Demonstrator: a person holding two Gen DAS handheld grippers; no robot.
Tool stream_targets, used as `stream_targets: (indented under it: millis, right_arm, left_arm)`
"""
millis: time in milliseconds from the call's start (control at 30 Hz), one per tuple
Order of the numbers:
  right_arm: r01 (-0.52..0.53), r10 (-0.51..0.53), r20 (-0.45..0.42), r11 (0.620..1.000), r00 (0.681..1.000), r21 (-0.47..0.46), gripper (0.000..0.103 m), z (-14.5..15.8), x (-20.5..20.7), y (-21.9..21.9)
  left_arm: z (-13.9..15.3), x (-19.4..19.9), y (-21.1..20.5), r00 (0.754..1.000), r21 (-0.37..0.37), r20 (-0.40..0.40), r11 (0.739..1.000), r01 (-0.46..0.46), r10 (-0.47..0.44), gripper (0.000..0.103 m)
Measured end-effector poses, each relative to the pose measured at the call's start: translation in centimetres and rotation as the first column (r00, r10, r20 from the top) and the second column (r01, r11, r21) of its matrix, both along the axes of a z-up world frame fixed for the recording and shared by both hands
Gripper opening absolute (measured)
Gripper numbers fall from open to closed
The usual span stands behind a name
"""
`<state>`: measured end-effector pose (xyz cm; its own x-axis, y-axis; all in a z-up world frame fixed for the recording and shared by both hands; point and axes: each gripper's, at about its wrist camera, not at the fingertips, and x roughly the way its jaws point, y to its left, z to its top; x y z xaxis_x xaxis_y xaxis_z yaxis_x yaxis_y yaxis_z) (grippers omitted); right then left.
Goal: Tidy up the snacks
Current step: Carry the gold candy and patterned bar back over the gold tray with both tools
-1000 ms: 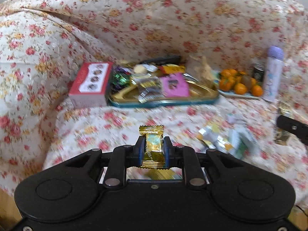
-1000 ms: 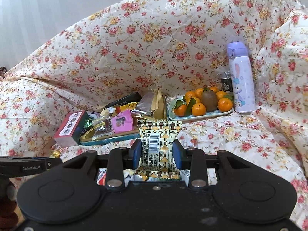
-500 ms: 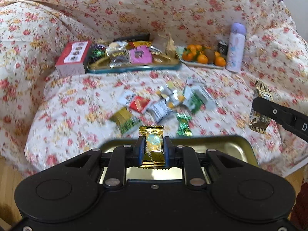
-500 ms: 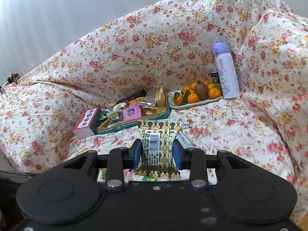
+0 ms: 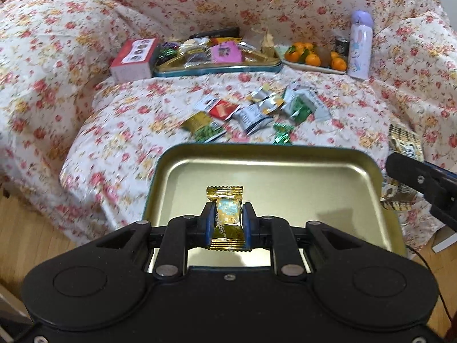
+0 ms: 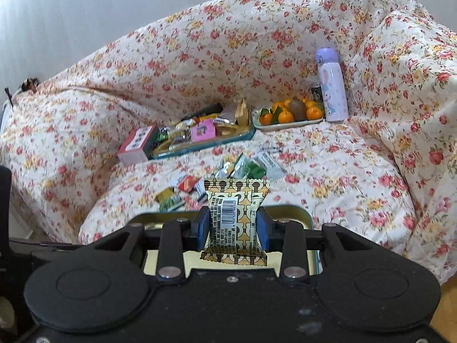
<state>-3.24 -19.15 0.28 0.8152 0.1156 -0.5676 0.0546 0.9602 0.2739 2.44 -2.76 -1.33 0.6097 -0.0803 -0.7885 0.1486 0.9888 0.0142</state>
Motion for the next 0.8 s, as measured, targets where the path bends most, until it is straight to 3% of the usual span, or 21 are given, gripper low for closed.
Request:
stream_targets:
  millis: [167, 500, 800]
  right_arm:
    - [-0.016, 0.014, -0.035, 0.998, 0.999, -0.064, 0.036, -0.6, -0.9, 0.9]
    - [-0.063, 0.05, -0.13, 0.993, 0.99, -0.095, 0.036, -2.1, -1.4, 2.5]
    - [-0.041, 0.022, -0.164, 0.993, 0.986, -0.112, 0.036, -2.7, -1.3, 2.2]
  left_arm:
    - [-1.1, -0.3, 0.4, 0.999, 0.023, -0.017, 0.999, -0.032, 0.032, 0.026]
    - [-2.0, -0.9, 0.5, 0.999, 0.027, -0.042, 0.999, -0.034, 0.035, 0.027]
    - [-2.4, -0.7, 0.8, 0.996, 0.042, -0.06, 0.998, -0.056, 0.058, 0.027]
